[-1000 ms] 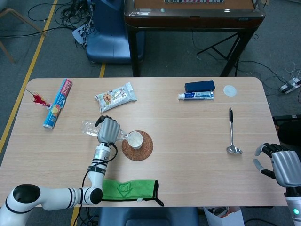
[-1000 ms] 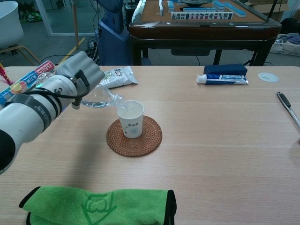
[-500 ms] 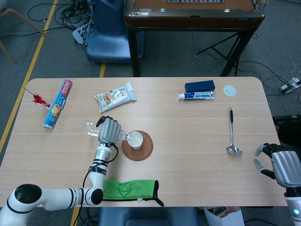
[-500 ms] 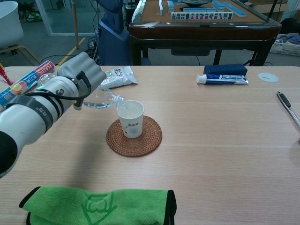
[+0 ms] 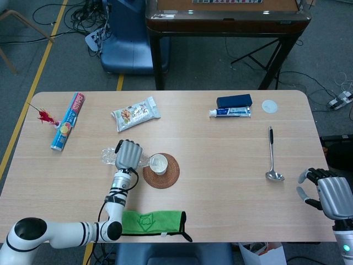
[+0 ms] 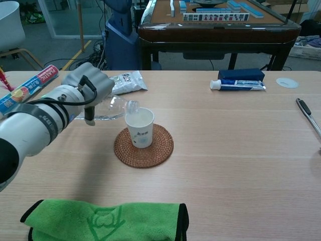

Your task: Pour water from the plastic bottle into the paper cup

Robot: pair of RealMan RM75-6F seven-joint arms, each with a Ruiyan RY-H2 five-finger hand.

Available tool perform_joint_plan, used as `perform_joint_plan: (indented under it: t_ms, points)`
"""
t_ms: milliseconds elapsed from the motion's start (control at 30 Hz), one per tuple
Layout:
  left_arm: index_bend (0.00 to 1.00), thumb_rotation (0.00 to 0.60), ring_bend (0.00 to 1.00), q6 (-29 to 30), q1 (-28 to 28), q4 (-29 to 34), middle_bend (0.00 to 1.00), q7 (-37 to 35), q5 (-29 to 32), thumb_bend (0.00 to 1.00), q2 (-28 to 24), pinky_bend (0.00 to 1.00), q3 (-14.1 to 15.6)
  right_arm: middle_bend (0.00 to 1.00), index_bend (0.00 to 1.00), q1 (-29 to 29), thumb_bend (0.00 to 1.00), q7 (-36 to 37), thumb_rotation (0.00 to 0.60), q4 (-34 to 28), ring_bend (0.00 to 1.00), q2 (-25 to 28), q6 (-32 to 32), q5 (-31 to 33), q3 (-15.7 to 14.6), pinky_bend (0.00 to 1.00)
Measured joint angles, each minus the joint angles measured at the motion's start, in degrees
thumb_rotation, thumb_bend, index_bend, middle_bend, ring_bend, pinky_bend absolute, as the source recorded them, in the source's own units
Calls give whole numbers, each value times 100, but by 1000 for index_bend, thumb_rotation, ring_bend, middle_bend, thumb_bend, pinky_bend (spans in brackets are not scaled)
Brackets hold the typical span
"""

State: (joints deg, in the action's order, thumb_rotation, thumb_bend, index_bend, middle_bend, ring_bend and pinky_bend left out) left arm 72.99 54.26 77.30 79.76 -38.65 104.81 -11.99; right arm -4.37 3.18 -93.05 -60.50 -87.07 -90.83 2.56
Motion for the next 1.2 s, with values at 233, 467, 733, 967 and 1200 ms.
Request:
perform_joint_plan:
  t_ms: [233, 467, 733, 967, 1200]
  points:
    - [688, 600, 586, -90, -92, 145, 682, -586, 183, 39, -21, 628, -255, 494, 565, -1, 301, 2, 600, 1, 458, -2, -2, -4, -1, 526]
    - [688, 600, 586, -79, -248, 300, 682, -1230, 286, 39, -112, 628, -455, 494, 565, -8, 300, -7, 600, 8, 458, -12, 17, -1, -6, 526]
    - [688, 600, 588, 50, -547, 377, 682, -2519, 73, 38, -175, 632, -710, 494, 564, -16, 300, -18, 600, 20, 458, -30, 42, 13, -8, 526]
    - [693, 600, 593, 256, -939, 395, 686, -4087, 15, 38, -97, 638, -1212, 494, 565, -18, 300, -20, 600, 22, 458, -38, 38, 28, 2, 526]
    - [698, 600, 598, 400, -1326, 227, 687, -5186, -73, 38, 13, 637, -1486, 494, 565, -22, 301, -49, 600, 28, 458, -54, 52, 37, 0, 526]
